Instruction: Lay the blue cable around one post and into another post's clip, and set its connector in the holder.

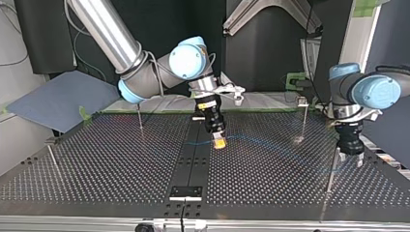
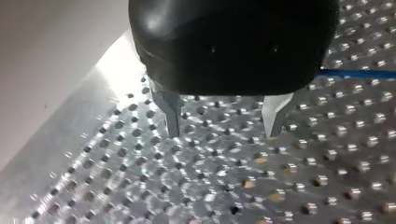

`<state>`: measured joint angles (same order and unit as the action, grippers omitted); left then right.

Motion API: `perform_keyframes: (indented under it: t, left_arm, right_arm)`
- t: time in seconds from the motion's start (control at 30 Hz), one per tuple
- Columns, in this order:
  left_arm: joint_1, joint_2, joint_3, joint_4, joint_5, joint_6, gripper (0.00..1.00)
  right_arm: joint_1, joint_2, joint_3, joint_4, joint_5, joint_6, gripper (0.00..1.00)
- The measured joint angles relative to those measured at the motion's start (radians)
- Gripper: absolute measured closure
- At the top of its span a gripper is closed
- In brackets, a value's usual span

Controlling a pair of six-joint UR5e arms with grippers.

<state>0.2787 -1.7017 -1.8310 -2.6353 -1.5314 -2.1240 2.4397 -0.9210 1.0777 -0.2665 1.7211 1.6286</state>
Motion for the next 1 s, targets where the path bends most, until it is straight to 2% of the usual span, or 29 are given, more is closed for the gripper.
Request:
perform_keyframes:
  t: [0.03, 0.2, 0.37, 0.6, 0.87, 1.0]
  left_arm:
    - [-0.002, 0.0, -0.005, 0.003, -0.001, -0.005, 0.02]
    - [-0.013, -0.001, -0.021, 0.027, -0.001, -0.019, 0.02]
    - [-0.023, -0.004, -0.023, 0.041, -0.001, -0.023, 0.02]
    - [-0.028, -0.058, -0.023, 0.078, 0.021, -0.04, 0.02]
    - [-0.026, -0.073, -0.023, 0.114, 0.022, -0.058, 0.02]
    - [-0.026, -0.073, -0.023, 0.126, 0.021, -0.064, 0.02]
  right_arm:
    - [0.0, 0.002, 0.002, 0.004, 0.005, -0.001, 1.0]
    - [0.0, 0.005, 0.023, 0.004, 0.022, -0.003, 1.0]
    - [0.0, 0.006, 0.065, -0.016, 0.037, -0.004, 1.0]
    - [-0.005, 0.005, 0.133, -0.06, 0.056, -0.007, 1.0]
    - [-0.043, 0.004, 0.205, -0.128, 0.069, -0.005, 1.0]
    - [-0.074, 0.004, 0.239, -0.162, 0.07, 0.013, 1.0]
